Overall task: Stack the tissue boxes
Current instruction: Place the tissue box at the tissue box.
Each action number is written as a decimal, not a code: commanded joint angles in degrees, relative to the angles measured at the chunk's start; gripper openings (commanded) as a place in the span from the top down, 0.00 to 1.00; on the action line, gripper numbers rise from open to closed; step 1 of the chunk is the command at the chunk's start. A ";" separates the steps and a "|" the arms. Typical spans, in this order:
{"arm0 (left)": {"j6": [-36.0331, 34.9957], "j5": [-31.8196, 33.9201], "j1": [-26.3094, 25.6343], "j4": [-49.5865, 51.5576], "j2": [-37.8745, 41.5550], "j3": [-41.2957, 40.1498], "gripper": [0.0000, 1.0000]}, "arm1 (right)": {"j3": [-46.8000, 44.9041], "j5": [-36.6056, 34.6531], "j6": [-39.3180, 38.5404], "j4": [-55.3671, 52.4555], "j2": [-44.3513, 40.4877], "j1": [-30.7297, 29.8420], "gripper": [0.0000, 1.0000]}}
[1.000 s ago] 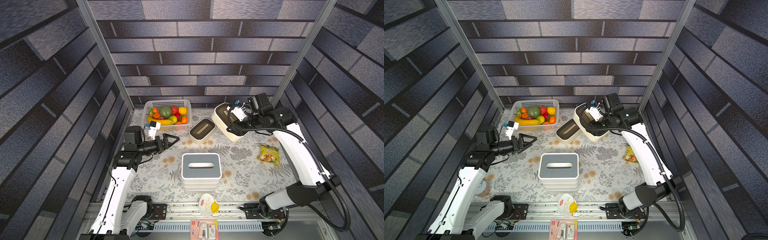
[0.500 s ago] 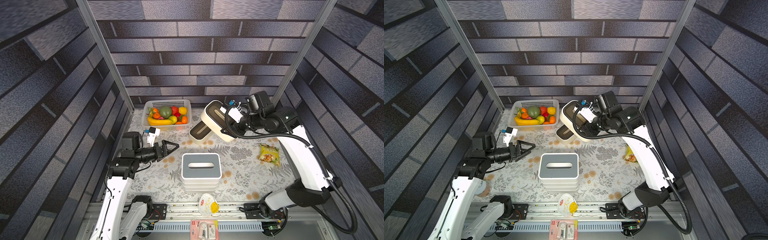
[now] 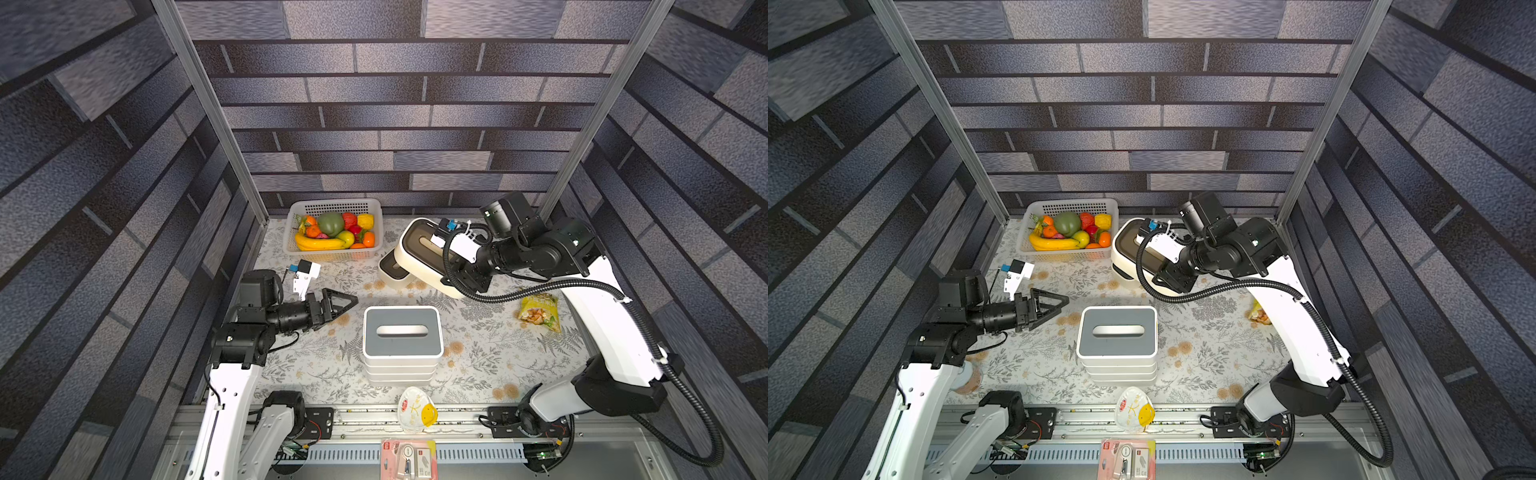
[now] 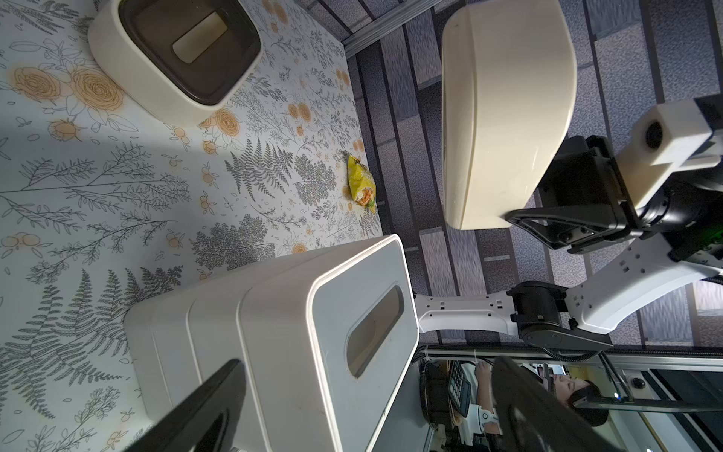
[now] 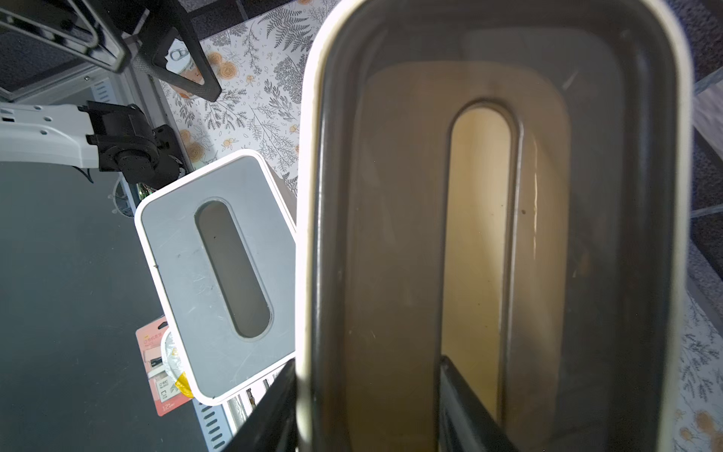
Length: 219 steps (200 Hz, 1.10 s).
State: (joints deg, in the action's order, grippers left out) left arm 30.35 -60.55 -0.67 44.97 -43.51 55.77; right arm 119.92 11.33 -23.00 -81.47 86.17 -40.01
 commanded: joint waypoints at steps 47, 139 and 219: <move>-5.09 -1.12 0.40 0.63 2.96 3.40 0.00 | 4.07 1.77 -3.54 -0.03 1.78 -2.20 0.55; -17.05 5.50 0.49 4.16 3.58 8.29 0.00 | 4.04 5.16 -3.63 -0.06 0.45 -4.76 0.55; -26.28 -1.10 0.49 2.87 3.89 7.69 0.00 | 4.15 7.19 -5.90 -2.85 0.75 -6.98 0.55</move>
State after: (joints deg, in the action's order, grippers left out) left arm 9.50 -59.27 -0.64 47.59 -40.16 62.96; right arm 123.31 16.69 -27.14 -83.66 88.49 -46.15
